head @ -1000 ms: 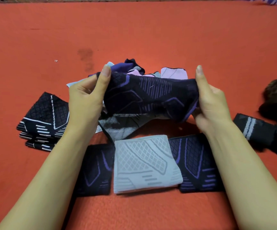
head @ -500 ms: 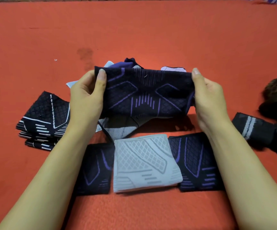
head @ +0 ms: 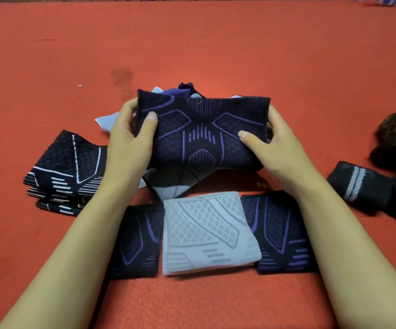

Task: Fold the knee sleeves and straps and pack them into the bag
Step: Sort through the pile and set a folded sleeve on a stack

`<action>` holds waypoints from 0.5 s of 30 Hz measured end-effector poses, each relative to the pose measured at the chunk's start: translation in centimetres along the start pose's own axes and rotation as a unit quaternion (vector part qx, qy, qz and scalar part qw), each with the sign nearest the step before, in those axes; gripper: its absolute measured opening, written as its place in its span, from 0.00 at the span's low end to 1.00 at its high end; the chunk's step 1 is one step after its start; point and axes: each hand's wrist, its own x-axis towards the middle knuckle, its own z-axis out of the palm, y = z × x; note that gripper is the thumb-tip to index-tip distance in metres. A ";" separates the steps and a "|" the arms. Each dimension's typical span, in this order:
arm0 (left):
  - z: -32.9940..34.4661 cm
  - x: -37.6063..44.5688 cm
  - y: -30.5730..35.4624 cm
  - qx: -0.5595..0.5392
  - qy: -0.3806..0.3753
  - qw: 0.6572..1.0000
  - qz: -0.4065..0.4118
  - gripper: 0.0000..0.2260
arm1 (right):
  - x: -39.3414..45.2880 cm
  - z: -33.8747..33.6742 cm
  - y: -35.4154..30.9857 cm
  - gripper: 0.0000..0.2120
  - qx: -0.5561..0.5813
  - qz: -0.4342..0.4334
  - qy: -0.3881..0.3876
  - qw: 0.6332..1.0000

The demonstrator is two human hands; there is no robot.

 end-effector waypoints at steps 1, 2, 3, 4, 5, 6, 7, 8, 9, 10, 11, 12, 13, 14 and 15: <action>-0.1 0.0 -0.1 0.018 -0.001 1.000 0.005 0.12 | 0.0 0.0 0.0 0.21 -0.004 0.000 0.002 1.000; -0.1 0.0 -0.1 0.032 0.000 0.999 0.008 0.13 | 0.0 0.0 0.0 0.21 -0.006 0.000 0.008 1.000; -0.2 0.0 -0.1 0.044 0.002 0.999 0.017 0.13 | 0.2 0.1 0.0 0.20 -0.004 0.003 0.012 1.000; -0.3 0.0 -0.3 0.058 0.008 0.998 0.031 0.13 | 0.3 0.1 0.1 0.19 0.008 0.013 0.015 1.000; -0.4 0.0 -0.4 0.071 0.012 0.997 0.040 0.13 | 0.3 0.1 0.1 0.19 0.028 0.032 0.017 0.999; -0.5 0.1 -0.6 0.077 0.016 0.996 0.038 0.13 | 0.4 0.0 0.3 0.19 0.047 0.053 0.024 0.997; -0.6 0.2 -0.8 0.077 0.018 0.997 0.026 0.13 | 0.5 -0.1 0.6 0.19 0.056 0.070 0.037 0.995; -0.5 0.3 -0.9 0.067 0.018 0.998 0.002 0.13 | 0.6 -0.2 0.9 0.18 0.051 0.087 0.052 0.994; -0.5 0.3 -1.0 0.046 0.017 0.998 -0.032 0.14 | 0.8 -0.3 1.3 0.16 0.035 0.105 0.064 0.992; -0.4 0.3 -1.0 0.018 0.015 0.998 -0.065 0.15 | 0.9 -0.3 1.6 0.15 0.018 0.125 0.075 0.989; -0.3 0.3 -1.0 -0.009 0.013 0.996 -0.088 0.15 | 1.0 -0.3 1.9 0.14 0.007 0.141 0.087 0.986; -0.2 0.3 -1.1 -0.034 0.013 0.994 -0.102 0.15 | 1.1 -0.3 2.0 0.13 0.001 0.147 0.099 0.984; -0.2 0.3 -1.0 -0.054 0.014 0.992 -0.111 0.15 | 1.1 -0.3 2.0 0.13 -0.003 0.144 0.110 0.984; -0.2 0.4 -0.9 -0.070 0.018 0.990 -0.117 0.14 | 1.1 -0.3 2.1 0.13 -0.007 0.137 0.120 0.983; -0.2 0.4 -0.8 -0.078 0.020 0.989 -0.122 0.14 | 1.1 -0.4 2.1 0.15 -0.012 0.134 0.128 0.983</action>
